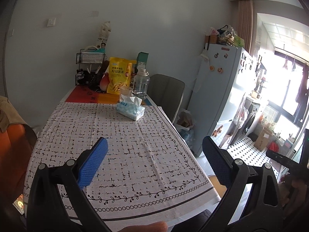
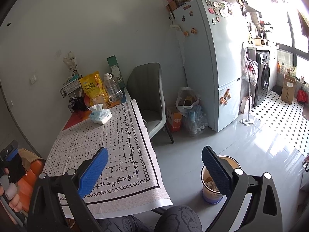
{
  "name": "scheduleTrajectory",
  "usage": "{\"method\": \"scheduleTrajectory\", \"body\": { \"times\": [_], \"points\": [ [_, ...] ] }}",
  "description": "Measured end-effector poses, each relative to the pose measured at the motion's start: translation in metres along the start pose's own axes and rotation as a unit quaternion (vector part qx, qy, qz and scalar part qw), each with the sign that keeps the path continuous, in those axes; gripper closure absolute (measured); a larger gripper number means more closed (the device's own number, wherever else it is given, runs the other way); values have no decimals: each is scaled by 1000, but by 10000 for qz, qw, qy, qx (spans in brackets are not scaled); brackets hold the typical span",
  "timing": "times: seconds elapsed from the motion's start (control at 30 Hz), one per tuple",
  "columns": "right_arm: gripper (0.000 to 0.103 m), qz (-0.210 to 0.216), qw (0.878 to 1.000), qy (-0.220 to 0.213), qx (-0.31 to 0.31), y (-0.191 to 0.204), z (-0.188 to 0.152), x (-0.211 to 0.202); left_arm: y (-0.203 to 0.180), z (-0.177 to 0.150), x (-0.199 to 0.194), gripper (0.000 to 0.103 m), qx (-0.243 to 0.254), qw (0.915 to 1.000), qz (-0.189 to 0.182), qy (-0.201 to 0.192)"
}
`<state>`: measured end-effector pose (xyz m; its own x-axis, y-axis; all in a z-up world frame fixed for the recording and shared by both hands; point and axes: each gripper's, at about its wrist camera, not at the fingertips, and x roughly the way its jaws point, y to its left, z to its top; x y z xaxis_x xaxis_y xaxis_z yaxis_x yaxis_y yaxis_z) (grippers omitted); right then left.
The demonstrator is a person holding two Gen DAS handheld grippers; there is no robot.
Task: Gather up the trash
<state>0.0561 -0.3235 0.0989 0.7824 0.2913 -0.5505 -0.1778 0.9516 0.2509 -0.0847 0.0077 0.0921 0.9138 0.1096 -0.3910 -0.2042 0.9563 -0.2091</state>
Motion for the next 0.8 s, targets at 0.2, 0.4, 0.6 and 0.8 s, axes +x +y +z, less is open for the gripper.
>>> {"method": "scheduleTrajectory", "body": {
  "times": [0.2,0.4,0.6,0.8],
  "points": [
    [8,-1,10000,56,-2,1,-2,4,2,-4,2,6,-37,10000,-6,62],
    [8,-15,10000,60,32,1,-4,6,-1,-4,5,6,-42,9999,-31,90],
    [8,-43,10000,-19,80,-3,-2,1,-11,-5,11,6,4,9998,-129,131],
    [8,-105,9997,-67,200,-12,-3,1,-23,-7,21,6,92,9995,-218,196]
  ]
}}
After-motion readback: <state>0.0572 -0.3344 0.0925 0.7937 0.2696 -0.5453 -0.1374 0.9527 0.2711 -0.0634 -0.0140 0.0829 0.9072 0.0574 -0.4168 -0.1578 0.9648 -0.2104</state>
